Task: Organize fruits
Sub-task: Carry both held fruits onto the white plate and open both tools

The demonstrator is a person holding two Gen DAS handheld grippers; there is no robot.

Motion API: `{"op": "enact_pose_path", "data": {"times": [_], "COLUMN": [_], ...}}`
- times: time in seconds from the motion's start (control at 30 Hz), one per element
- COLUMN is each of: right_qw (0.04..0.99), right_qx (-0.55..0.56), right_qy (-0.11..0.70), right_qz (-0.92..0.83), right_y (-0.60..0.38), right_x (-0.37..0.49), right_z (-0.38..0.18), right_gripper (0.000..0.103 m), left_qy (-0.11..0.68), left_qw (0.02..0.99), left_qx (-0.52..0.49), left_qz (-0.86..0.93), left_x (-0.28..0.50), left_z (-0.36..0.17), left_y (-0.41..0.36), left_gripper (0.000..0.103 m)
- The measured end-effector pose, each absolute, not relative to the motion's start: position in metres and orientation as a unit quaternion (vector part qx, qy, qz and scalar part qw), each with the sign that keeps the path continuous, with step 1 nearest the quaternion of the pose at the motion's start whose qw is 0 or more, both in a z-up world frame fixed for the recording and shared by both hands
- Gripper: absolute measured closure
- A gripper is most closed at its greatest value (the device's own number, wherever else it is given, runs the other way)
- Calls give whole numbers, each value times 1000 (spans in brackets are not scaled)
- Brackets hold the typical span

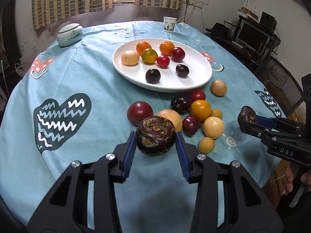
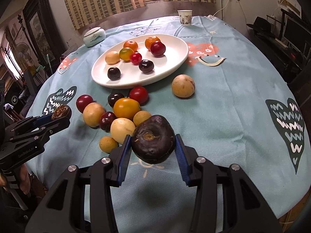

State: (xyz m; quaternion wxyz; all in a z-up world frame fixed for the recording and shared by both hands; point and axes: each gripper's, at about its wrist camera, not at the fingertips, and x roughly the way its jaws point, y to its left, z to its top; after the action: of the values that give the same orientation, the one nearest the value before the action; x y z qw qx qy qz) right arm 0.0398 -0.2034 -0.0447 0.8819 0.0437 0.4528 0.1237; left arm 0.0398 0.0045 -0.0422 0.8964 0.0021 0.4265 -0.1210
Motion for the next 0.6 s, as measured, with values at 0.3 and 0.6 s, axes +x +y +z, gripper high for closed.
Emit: {"op": "enact_pose_path", "data": {"times": [0.3, 0.6], "right_qw": [881, 883], "right_qx": [39, 17], "right_qy": [452, 441], "right_qz": [133, 161], "right_y": [-198, -177], "right_x": [46, 102], "right_z": [-41, -19], "right_gripper": [58, 58], "left_qy": [422, 398], "left_qw": [898, 910], "left_qx": [4, 30], "left_qz": [-123, -111], "left_x": [52, 124], "left_z": [-33, 1], "left_y": [6, -1], "left_gripper": [62, 61]}}
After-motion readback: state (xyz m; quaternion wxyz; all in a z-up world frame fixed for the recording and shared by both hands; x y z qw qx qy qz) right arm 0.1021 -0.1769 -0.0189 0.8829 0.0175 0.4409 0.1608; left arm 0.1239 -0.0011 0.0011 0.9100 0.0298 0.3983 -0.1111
